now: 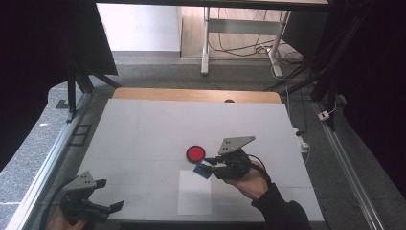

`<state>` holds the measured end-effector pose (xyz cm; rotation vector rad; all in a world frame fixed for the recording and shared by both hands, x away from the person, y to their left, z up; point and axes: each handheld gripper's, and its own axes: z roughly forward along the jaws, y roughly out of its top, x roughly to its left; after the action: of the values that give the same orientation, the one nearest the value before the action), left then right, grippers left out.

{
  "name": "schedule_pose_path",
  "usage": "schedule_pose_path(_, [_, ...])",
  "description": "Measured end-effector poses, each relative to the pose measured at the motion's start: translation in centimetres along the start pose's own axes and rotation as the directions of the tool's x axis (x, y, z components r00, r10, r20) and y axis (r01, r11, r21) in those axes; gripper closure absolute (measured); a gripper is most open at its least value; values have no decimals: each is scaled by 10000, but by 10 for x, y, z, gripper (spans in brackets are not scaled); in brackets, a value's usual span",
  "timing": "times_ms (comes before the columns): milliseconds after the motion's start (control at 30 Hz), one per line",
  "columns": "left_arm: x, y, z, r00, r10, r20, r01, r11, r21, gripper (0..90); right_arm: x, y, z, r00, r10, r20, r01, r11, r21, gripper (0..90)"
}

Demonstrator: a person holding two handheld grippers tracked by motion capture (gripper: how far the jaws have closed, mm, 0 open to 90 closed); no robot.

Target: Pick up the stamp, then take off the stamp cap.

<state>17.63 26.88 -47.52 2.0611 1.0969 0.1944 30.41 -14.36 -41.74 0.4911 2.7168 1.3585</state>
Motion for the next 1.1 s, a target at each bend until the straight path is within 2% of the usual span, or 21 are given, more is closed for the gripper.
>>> schedule_pose_path(300, [2, 0, -1, 9995, -109, 292, 112, 9999, -95, 0, 5, 6, 7, 9994, -214, -278, 216, 9998, 35, 708])
schedule_pose_path(467, [2, 1, -1, 9990, 138, 415, -123, 9992, -380, 0, 4, 5, 7, 9993, -250, -279, 252, 9997, 46, 708])
schedule_pose_path(600, [0, 5, 0, 9971, 45, 761, 0, 9983, -579, 0, 5, 6, 7, 9995, -168, -265, 168, 9999, -28, 708])
schedule_pose_path(700, [-4, 9, 2, 9970, 236, 741, -187, 9976, -665, 0, 5, 6, 8, 9995, -141, -300, 139, 9999, -65, 708])
schedule_pose_path(867, [-9, 17, 10, 9950, 657, 752, -617, 9966, -546, 0, 6, 7, 7, 9992, -153, -379, 149, 9998, -130, 708])
schedule_pose_path(1100, [-16, 29, 23, 9850, 1273, 1163, -1229, 9914, -448, 0, 8, 9, 6, 9983, -330, -483, 332, 9994, 41, 709])
